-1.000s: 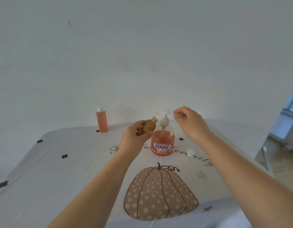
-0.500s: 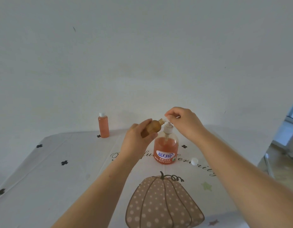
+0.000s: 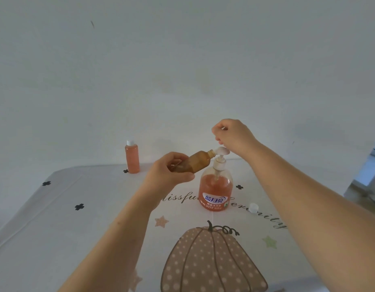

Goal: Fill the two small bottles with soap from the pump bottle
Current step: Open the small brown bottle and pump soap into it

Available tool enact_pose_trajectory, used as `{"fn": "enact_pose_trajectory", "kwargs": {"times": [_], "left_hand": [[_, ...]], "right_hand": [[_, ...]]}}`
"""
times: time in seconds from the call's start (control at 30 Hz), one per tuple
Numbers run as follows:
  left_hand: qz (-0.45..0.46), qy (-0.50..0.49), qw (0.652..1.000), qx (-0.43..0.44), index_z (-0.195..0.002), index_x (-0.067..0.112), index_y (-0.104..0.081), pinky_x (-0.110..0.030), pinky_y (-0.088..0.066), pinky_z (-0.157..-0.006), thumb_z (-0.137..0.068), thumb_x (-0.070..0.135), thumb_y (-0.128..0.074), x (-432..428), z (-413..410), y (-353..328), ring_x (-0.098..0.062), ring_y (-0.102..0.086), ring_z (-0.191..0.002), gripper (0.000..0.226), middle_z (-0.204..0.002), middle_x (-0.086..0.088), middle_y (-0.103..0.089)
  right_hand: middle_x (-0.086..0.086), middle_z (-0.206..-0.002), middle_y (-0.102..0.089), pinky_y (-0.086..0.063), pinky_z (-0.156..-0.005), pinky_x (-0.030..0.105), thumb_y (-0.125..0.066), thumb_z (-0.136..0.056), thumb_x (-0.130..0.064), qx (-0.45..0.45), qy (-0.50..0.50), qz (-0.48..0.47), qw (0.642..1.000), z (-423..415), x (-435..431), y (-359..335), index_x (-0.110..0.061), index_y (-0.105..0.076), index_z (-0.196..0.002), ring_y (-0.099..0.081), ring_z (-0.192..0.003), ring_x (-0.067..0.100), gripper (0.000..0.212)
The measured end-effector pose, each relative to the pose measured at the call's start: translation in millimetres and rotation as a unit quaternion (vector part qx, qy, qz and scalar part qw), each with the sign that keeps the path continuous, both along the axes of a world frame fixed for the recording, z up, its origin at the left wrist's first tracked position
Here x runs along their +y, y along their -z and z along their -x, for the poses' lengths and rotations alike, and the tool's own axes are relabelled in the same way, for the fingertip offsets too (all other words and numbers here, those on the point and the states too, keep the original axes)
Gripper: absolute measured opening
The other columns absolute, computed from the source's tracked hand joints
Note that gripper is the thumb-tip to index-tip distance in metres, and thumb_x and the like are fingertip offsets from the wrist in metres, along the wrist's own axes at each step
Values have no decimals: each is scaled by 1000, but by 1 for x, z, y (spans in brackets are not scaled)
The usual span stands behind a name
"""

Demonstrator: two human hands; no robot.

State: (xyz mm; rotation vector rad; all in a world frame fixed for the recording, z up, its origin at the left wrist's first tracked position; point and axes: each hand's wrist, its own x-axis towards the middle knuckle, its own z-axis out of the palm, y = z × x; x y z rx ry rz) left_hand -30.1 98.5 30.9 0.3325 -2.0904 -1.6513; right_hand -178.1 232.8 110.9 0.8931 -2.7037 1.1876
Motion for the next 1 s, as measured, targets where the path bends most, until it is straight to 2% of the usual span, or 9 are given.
{"fn": "enact_pose_trajectory", "kwargs": {"times": [0.17,0.33,0.47,0.53,0.6,0.7,0.77,0.9,1.0], "left_hand": [[-84,32,996,20,-107,20,-69,-16,-47,-71,-73,1,-79,-4,2,7,-3,-67,-78,40,-93,6,-73],[-160,56,985,38,-108,14,-70,-29,-54,-74,-74,-1,-78,-7,7,16,-15,-66,-79,38,-95,-1,-71],[-219,84,971,51,-108,11,-68,-28,-54,-64,-77,-3,-75,-7,10,21,-21,-64,-74,35,-87,-4,-70],[-239,91,965,53,-110,9,-67,-28,-54,-63,-73,0,-76,-7,12,24,-20,-64,-72,40,-84,-2,-71],[-249,95,962,57,-113,8,-66,-27,-55,-63,-65,6,-78,-7,13,27,-20,-64,-72,49,-85,-3,-71],[-249,93,962,57,-112,7,-66,-27,-56,-65,-64,7,-78,-10,15,31,-20,-65,-71,50,-85,-4,-70],[-246,97,963,56,-109,8,-68,-27,-57,-66,-67,3,-76,-12,16,31,-20,-64,-70,43,-83,-4,-70],[-267,108,956,60,-107,9,-67,-28,-57,-65,-65,0,-79,-12,18,36,-21,-64,-69,45,-86,-4,-70],[-287,101,949,83,-99,12,-65,-26,-57,-65,-66,-2,-80,-9,19,37,-21,-63,-69,39,-87,-6,-67]], "right_hand": [[9,-116,-70,-51,-86,36,-43,-103,-16,14,10,-76,997,13,-22,6,-13,-67,-111,-65,-107,29,25],[16,-120,-69,-53,-99,41,-49,-96,4,-5,51,-211,976,22,-36,13,-3,-63,-125,-64,-113,32,33],[9,-125,-66,-53,-93,36,-60,-93,-3,21,49,-306,951,30,-42,16,-9,-65,-128,-64,-111,28,36],[7,-105,-68,-47,-80,34,-62,-95,-11,2,77,-322,944,32,-49,16,-11,-66,-125,-65,-91,26,30],[7,-80,-57,-42,-75,36,-59,-97,-16,-22,110,-309,944,34,-52,19,-9,-67,-116,-52,-67,25,21],[5,-84,-53,-45,-77,38,-52,-99,-15,-17,99,-291,952,45,-55,31,-9,-65,-109,-51,-73,24,18],[6,-78,-49,-42,-75,36,-60,-97,-18,-35,131,-327,935,42,-59,33,-9,-62,-100,-46,-64,23,10],[9,-74,-46,-40,-75,36,-63,-95,-20,-75,158,-291,941,45,-61,34,-5,-49,-73,-41,-59,24,30],[8,-70,-48,-40,-65,32,-62,-95,-18,-67,157,-274,946,44,-59,30,-6,-53,-74,-43,-56,22,26]]}}
